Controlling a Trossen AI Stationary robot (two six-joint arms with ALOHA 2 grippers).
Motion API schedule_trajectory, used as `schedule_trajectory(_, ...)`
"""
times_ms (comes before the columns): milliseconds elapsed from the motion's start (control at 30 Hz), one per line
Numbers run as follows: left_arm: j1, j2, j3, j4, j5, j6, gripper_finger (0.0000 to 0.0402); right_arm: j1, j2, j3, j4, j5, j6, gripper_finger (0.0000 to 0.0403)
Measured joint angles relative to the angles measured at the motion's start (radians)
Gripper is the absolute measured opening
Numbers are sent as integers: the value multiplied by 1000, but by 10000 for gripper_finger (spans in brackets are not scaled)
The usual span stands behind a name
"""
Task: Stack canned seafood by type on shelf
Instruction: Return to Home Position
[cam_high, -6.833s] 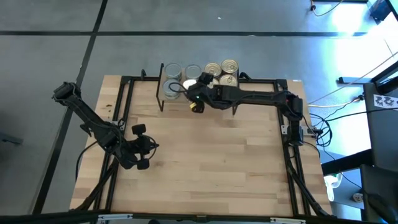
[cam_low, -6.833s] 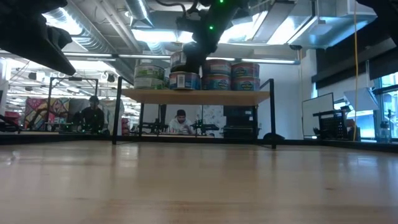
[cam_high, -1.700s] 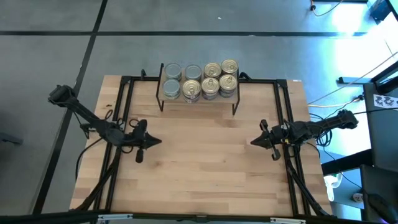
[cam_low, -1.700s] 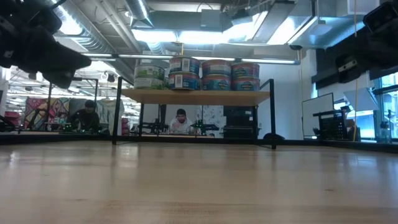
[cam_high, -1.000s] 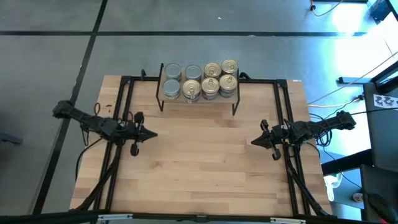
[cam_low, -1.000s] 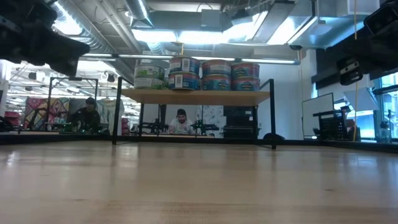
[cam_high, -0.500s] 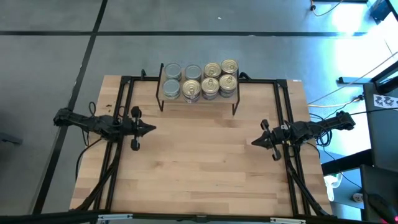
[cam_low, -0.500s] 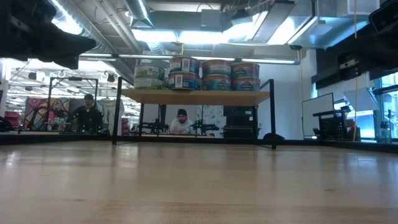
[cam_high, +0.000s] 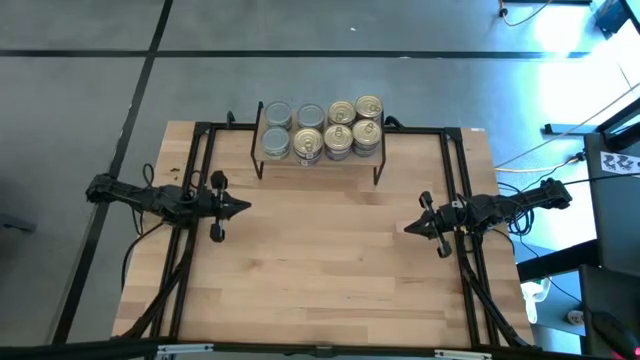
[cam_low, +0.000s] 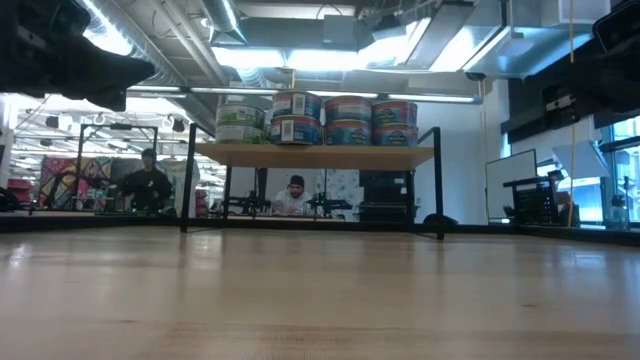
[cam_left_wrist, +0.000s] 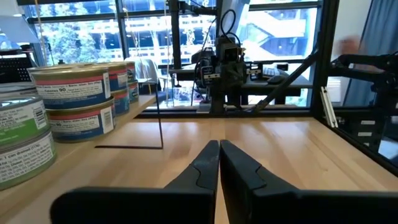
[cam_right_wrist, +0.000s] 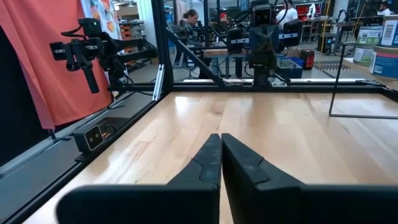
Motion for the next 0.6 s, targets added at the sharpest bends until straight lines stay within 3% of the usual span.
schedule_trajectory(600,0,0,0,0,0,-1,4,0,0,0,9,0,2,14)
